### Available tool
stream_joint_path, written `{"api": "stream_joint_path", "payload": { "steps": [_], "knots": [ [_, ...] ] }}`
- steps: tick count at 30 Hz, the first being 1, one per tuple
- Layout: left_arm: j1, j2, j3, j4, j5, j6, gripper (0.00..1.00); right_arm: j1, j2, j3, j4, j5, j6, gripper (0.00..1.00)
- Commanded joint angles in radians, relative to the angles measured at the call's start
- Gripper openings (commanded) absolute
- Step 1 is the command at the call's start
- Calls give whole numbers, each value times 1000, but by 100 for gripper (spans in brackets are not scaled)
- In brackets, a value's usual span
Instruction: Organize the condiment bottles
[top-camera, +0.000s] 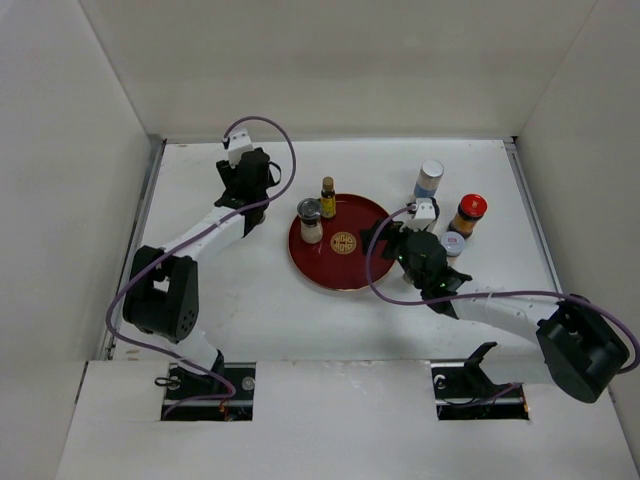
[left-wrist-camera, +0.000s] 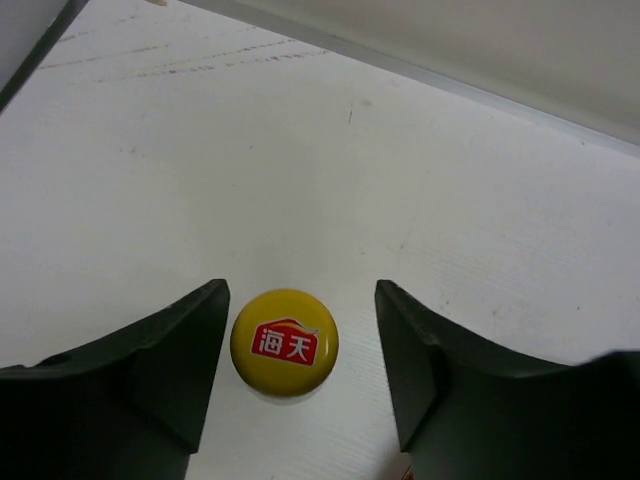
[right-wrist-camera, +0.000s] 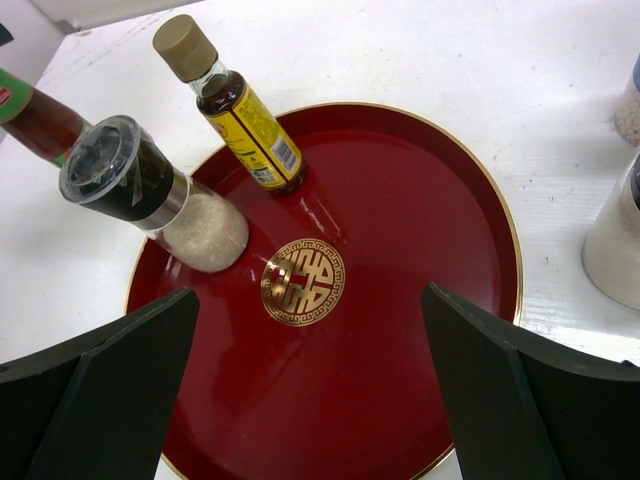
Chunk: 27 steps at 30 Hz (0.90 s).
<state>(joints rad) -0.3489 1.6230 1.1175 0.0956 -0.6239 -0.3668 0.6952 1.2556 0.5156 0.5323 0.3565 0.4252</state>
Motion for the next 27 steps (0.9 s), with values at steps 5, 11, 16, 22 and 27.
{"api": "stream_joint_path", "payload": {
  "steps": [5,11,16,22,27],
  "knots": [
    [17,12,15,19,-7,9,33,10,-1,41,57,-17,-5,100],
    [-14,-148,-47,33,-46,11,17,10,10,46,57,-17,-6,100],
    [-121,-362,-103,27,-83,43,15,13,2,44,57,-16,-8,100],
    [-276,-514,-186,-16,-92,71,15,13,-30,31,57,-11,-5,100],
    [-365,-565,-208,-63,-94,78,14,11,-42,24,57,-11,-3,100]
  ]
}}
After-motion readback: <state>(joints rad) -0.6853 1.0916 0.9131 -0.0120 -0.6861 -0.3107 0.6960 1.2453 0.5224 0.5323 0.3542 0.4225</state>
